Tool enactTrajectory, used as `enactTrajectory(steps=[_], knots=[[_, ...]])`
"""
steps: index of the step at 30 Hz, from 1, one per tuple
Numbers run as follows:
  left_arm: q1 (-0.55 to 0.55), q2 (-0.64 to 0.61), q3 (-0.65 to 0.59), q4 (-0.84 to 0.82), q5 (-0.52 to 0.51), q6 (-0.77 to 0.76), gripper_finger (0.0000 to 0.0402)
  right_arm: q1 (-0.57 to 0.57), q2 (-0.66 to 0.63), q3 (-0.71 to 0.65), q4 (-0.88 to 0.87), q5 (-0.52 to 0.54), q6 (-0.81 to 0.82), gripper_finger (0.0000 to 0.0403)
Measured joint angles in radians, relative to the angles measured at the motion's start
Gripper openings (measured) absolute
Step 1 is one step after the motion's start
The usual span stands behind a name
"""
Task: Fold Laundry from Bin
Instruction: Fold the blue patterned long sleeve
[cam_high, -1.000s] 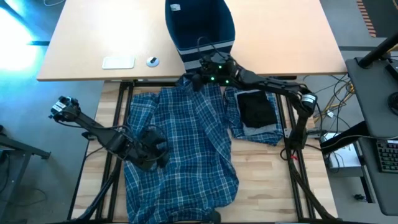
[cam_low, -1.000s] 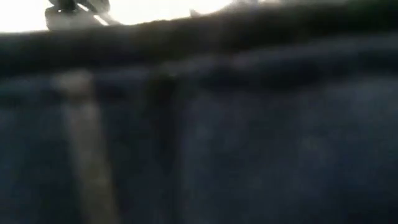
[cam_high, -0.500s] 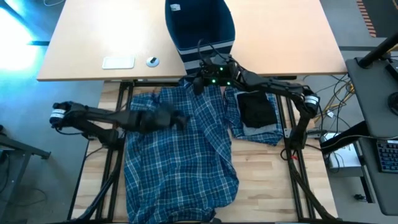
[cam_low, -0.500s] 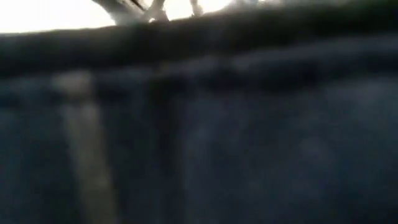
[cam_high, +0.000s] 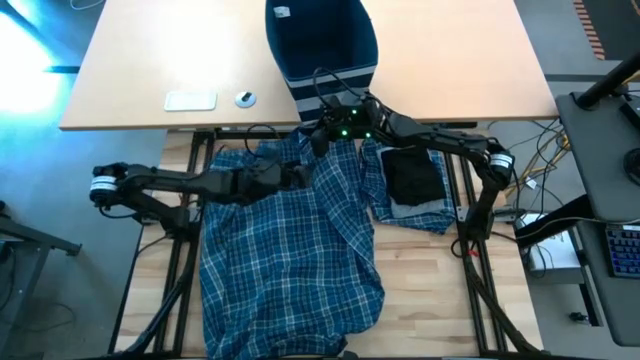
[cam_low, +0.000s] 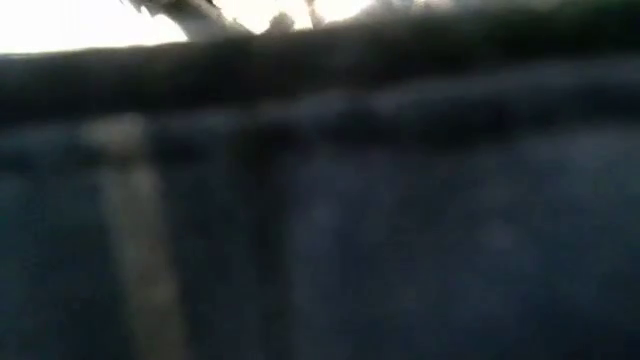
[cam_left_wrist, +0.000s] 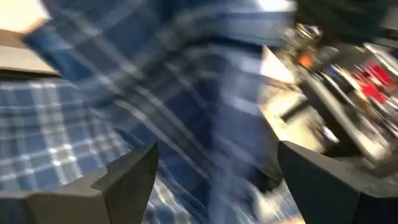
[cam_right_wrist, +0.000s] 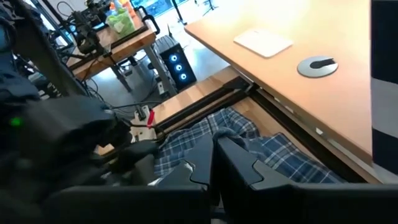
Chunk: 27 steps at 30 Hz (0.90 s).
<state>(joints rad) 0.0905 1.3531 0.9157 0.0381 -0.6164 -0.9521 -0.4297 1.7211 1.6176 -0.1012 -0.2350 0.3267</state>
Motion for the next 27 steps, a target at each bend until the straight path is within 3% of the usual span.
enactTrajectory(steps=[4, 8, 13, 16, 17, 21, 27], knots=[[0.003, 0.029, 0.012, 0.007, -0.096, -0.027, 0.0310, 0.002, -0.004, 0.000, -0.010, 0.000, 0.000, 0.0011], [0.024, 0.050, 0.045, 0.012, -0.097, -0.009, 0.0278, 0.006, -0.005, 0.000, -0.027, -0.009, 0.001, 0.0011], [0.047, 0.076, 0.079, -0.016, -0.073, 0.000, 0.0141, 0.026, -0.013, 0.000, -0.041, -0.026, -0.040, 0.0018], [0.049, 0.071, 0.090, -0.061, -0.075, 0.002, 0.0032, 0.036, -0.039, 0.000, -0.096, -0.028, -0.051, 0.0045], [0.051, 0.064, 0.090, -0.065, -0.075, 0.007, 0.0017, 0.037, -0.051, 0.000, -0.114, -0.026, -0.052, 0.0058], [0.053, 0.008, 0.091, -0.093, -0.076, 0.075, 0.0008, 0.053, -0.124, 0.000, -0.237, 0.080, -0.064, 0.0120], [0.050, -0.150, 0.099, -0.286, -0.077, 0.105, 0.0001, 0.141, -0.282, 0.000, -0.516, 0.271, -0.077, 0.0193]])
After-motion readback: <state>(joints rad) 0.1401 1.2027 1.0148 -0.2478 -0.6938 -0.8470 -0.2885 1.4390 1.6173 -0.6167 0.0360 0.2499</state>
